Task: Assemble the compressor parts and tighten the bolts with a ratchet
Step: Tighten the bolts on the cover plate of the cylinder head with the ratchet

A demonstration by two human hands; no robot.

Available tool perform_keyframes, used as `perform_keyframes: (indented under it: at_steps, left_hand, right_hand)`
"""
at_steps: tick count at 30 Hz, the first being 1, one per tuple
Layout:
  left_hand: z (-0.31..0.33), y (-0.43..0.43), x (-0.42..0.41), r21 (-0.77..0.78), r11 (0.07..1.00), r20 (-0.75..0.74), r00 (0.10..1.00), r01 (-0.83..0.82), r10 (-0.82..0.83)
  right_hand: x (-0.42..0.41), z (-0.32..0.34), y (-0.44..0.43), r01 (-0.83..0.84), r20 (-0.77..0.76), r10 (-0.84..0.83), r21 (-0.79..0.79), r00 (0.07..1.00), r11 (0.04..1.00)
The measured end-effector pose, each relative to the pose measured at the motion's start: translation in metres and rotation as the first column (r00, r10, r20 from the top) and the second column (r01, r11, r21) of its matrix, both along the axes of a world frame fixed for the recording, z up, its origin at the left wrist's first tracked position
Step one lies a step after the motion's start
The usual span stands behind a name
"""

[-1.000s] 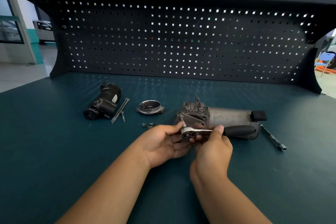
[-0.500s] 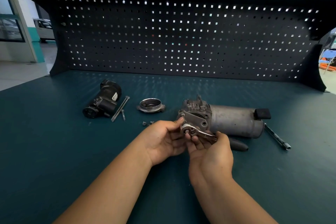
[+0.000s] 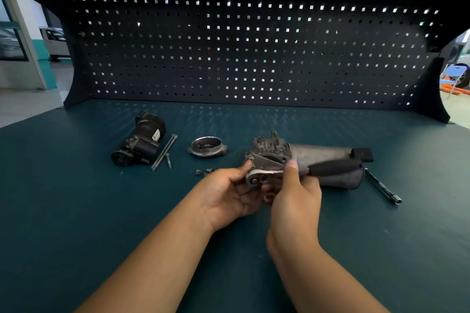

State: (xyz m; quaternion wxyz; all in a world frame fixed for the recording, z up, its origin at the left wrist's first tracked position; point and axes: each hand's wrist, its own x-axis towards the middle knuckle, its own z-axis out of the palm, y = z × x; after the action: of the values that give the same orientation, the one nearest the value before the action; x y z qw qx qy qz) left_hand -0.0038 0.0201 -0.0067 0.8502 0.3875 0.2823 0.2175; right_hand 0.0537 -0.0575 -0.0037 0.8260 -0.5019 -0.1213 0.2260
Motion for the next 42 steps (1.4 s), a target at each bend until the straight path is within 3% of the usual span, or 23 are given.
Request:
perform_keyframes:
  at_steps: [2, 3, 4, 6, 8, 9, 11, 14, 16, 19, 22, 25, 27, 29, 31, 33, 35, 38, 42]
  left_hand:
    - [0.000, 0.000, 0.000, -0.007, 1.000, 0.017, 1.000, -0.007, 0.007]
    - [0.001, 0.000, -0.001, -0.011, 1.000, 0.030, 1.000, -0.008, 0.008]
    - [0.001, 0.001, -0.001, -0.009, 1.000, 0.036, 0.999, -0.008, 0.009]
    - [0.000, 0.001, -0.002, 0.002, 1.000, 0.029, 1.000, -0.006, 0.006]
    - [0.000, 0.003, -0.002, 0.011, 1.000, 0.022, 1.000, -0.006, 0.006]
    - [0.001, 0.003, -0.003, 0.004, 1.000, 0.025, 1.000, -0.010, 0.010]
    - [0.000, 0.004, -0.003, -0.024, 0.999, 0.038, 0.999, -0.022, 0.023]
    - [0.000, 0.001, -0.002, -0.017, 1.000, 0.063, 0.998, -0.004, 0.006]
    - [-0.002, 0.000, -0.001, -0.006, 0.999, 0.092, 0.995, 0.034, -0.033]
    - [-0.003, 0.001, -0.002, 0.016, 0.998, 0.090, 0.994, 0.066, -0.067]
    - [-0.004, 0.001, -0.003, 0.023, 0.999, 0.069, 0.997, 0.040, -0.041]
    - [-0.002, -0.001, -0.002, 0.021, 0.999, 0.068, 0.997, 0.025, -0.026]
    - [-0.001, -0.003, -0.002, 0.054, 0.998, 0.105, 0.994, 0.039, -0.045]
    - [0.003, -0.006, -0.003, 0.050, 0.998, 0.180, 0.982, 0.044, -0.052]
    - [0.006, -0.009, -0.005, 0.031, 0.999, 0.216, 0.976, 0.030, -0.036]
    - [0.005, -0.007, -0.002, 0.024, 0.999, 0.165, 0.986, -0.030, 0.026]
    - [0.003, -0.003, 0.000, 0.010, 0.998, 0.076, 0.995, -0.067, 0.066]
    - [0.002, -0.002, 0.000, -0.023, 0.998, 0.056, 0.997, -0.059, 0.060]
    - [0.002, 0.000, 0.000, -0.088, 0.996, 0.093, 0.995, -0.032, 0.040]
  right_hand:
    - [0.005, 0.008, -0.001, 0.032, 0.328, -0.001, -0.089, 0.945, 0.996]
    - [0.007, 0.015, -0.001, 0.028, 0.488, 0.035, -0.120, 0.872, 0.992]
    - [0.009, 0.021, -0.001, 0.020, 0.640, 0.096, -0.171, 0.762, 0.985]
    - [0.009, 0.032, 0.003, 0.056, 0.857, 0.266, -0.323, 0.442, 0.945]
    - [0.006, 0.039, 0.008, 0.147, 0.907, 0.393, -0.414, 0.154, 0.898]
    - [0.005, 0.042, 0.010, 0.162, 0.903, 0.417, -0.428, 0.099, 0.889]
    - [0.005, 0.044, 0.014, 0.136, 0.902, 0.414, -0.429, 0.124, 0.893]
    - [0.011, 0.042, 0.010, 0.022, 0.851, 0.324, -0.365, 0.413, 0.931]
    - [0.012, 0.038, 0.004, -0.109, 0.719, 0.285, -0.282, 0.634, 0.953]
    - [0.009, 0.027, -0.001, -0.135, 0.578, 0.215, -0.179, 0.787, 0.975]
    - [0.002, 0.021, -0.002, -0.092, 0.588, 0.168, -0.158, 0.791, 0.983]
    - [-0.004, 0.023, -0.004, -0.233, 0.623, 0.296, -0.184, 0.724, 0.955]
    - [-0.006, 0.026, -0.005, -0.237, 0.710, 0.370, -0.285, 0.599, 0.929]
    - [-0.008, 0.027, -0.003, -0.119, 0.808, 0.394, -0.382, 0.439, 0.917]
    - [-0.009, 0.033, 0.001, 0.068, 0.896, 0.322, -0.357, 0.306, 0.932]
    - [-0.007, 0.044, 0.007, 0.077, 0.937, 0.235, -0.262, 0.257, 0.962]
    - [-0.003, 0.060, 0.015, -0.166, 0.886, 0.330, -0.290, 0.326, 0.943]
    - [0.002, 0.076, 0.027, -0.545, 0.723, 0.547, -0.280, 0.421, 0.790]
    - [0.015, 0.080, 0.032, -0.635, 0.442, 0.569, 0.002, 0.693, 0.772]
